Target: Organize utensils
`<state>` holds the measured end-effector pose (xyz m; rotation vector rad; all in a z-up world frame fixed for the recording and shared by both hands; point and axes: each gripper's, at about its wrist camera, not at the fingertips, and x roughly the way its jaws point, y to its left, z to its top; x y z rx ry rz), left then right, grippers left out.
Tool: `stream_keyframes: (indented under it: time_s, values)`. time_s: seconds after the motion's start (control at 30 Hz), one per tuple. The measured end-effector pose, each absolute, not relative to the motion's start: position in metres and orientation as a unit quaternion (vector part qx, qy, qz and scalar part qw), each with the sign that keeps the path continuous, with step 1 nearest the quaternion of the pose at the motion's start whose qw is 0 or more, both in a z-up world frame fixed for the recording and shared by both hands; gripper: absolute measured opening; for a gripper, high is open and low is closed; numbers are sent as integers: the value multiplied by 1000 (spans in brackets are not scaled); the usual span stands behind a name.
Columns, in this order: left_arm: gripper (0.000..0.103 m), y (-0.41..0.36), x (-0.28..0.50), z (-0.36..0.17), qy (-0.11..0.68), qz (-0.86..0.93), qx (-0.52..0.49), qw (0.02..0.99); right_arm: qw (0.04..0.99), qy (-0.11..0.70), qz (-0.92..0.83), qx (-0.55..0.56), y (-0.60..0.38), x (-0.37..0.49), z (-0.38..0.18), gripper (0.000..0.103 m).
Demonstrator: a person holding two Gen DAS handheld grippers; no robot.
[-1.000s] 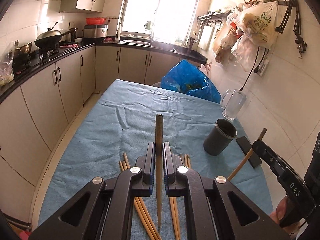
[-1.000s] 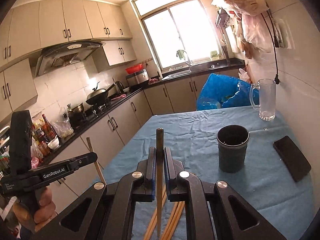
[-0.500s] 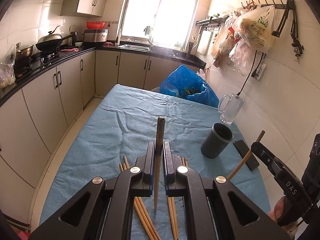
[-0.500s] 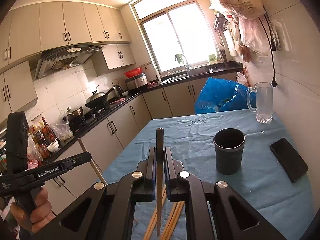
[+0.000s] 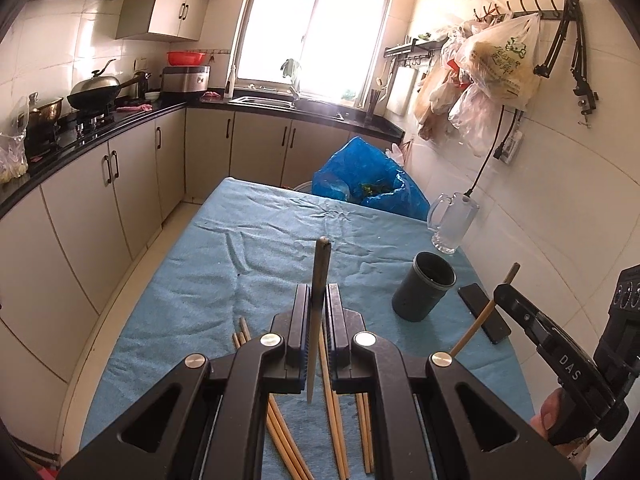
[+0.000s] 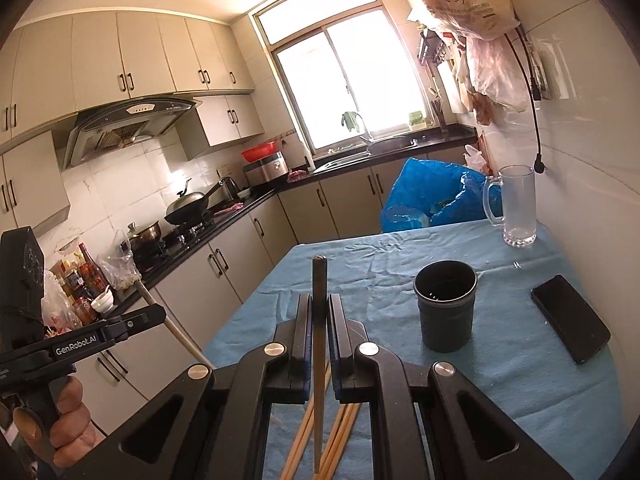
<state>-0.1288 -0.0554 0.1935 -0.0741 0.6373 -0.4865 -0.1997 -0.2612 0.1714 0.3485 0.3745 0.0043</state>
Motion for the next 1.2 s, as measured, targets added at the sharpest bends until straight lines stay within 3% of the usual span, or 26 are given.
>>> stream_keyframes:
  time_s: [0.7,1.2]
  values:
    - [7,-79,-130,209,302,-265,-22,915,970,162,-25,182,-290,-210,180,8]
    - [7,-118,-111,242,297,-298,-11,907,974,133,-52,177,-326,-209,219,8]
